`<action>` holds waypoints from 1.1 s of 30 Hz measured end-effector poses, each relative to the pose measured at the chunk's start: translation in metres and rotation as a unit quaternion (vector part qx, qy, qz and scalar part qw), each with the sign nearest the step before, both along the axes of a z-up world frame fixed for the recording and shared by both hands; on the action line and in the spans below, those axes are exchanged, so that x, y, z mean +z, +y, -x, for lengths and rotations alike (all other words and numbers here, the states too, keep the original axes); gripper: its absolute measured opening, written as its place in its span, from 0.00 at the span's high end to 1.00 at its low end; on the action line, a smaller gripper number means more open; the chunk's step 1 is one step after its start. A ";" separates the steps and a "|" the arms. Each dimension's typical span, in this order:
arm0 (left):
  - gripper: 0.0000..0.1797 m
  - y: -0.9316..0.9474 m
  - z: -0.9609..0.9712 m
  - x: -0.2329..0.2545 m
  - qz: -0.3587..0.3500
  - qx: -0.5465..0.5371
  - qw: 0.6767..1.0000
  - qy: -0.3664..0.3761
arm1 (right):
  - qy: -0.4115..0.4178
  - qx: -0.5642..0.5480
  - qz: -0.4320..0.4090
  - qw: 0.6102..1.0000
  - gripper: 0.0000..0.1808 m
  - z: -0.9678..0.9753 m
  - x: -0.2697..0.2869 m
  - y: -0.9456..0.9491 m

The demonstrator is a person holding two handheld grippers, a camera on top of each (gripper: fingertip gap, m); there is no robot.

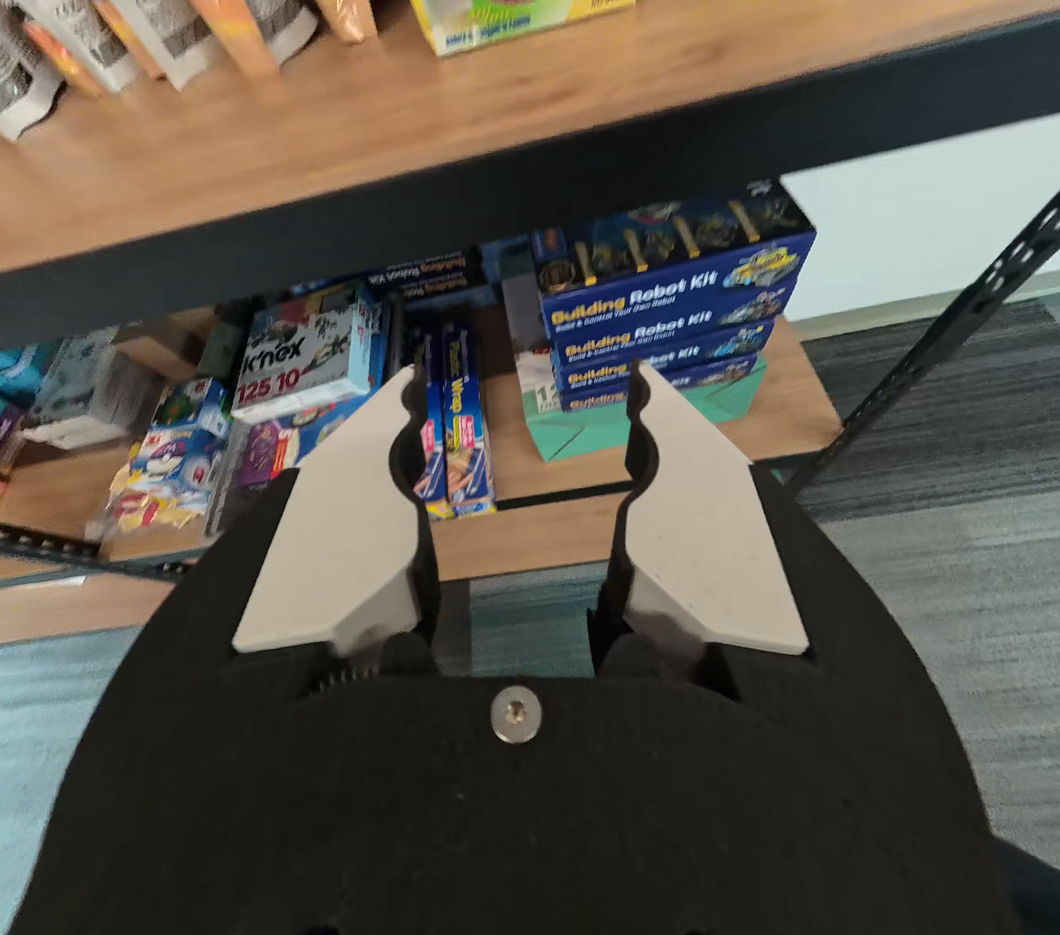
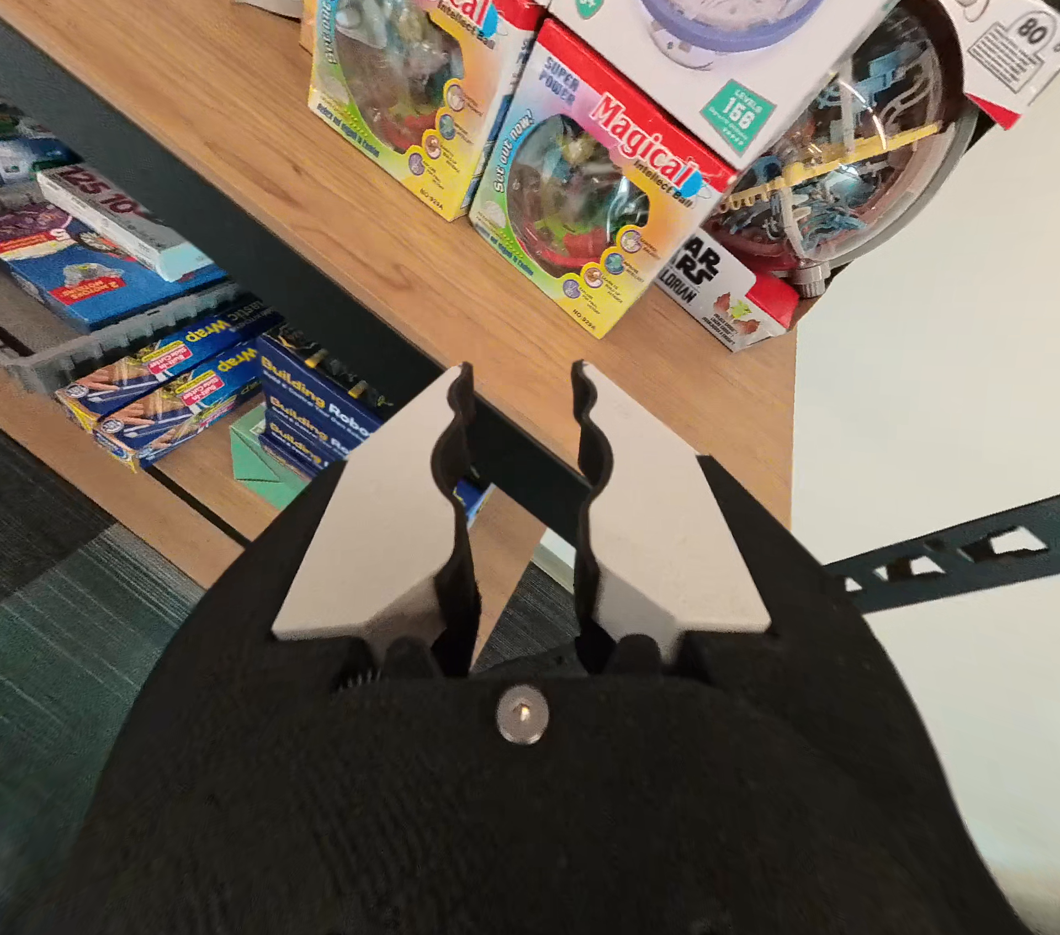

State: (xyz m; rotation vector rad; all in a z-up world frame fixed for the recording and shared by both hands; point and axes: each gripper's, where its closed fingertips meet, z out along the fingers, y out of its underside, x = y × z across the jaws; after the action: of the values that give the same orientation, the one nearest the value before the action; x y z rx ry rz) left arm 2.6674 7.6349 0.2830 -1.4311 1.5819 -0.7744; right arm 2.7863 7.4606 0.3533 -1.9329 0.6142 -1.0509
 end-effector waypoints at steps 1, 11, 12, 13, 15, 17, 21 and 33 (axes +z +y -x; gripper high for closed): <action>0.61 0.004 0.009 -0.005 -0.005 0.007 1.000 0.008 | 0.001 0.006 -0.002 1.000 0.81 0.007 -0.002 0.004; 0.65 0.077 0.140 -0.059 -0.007 0.052 0.998 0.044 | -0.009 0.058 -0.014 0.998 0.61 0.109 -0.079 -0.009; 0.65 0.085 0.162 -0.069 0.000 0.052 0.997 0.050 | -0.007 0.058 -0.027 0.998 0.59 0.120 -0.092 -0.012; 0.66 0.092 0.184 -0.079 0.007 0.051 0.997 0.056 | -0.002 0.055 -0.042 0.998 0.60 0.132 -0.108 -0.016; 0.67 0.104 0.228 -0.099 0.022 0.051 0.996 0.063 | 0.026 0.069 -0.071 0.995 0.62 0.161 -0.143 -0.012; 0.68 0.117 0.274 -0.119 0.041 0.054 0.996 0.060 | 0.061 0.083 -0.097 0.990 0.68 0.187 -0.183 -0.004; 0.65 0.141 0.361 -0.158 0.085 0.090 0.989 0.083 | 0.131 0.102 -0.118 0.979 0.69 0.228 -0.249 0.026; 0.65 0.194 0.484 -0.154 0.089 0.199 0.976 0.029 | 0.168 0.176 -0.062 0.968 0.70 0.252 -0.344 0.149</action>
State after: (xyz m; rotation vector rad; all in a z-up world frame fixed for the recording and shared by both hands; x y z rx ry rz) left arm 2.1832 7.8288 0.1286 -1.8417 1.2295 -0.6494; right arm 2.5345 7.6093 0.0094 -2.0288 0.4811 -0.4561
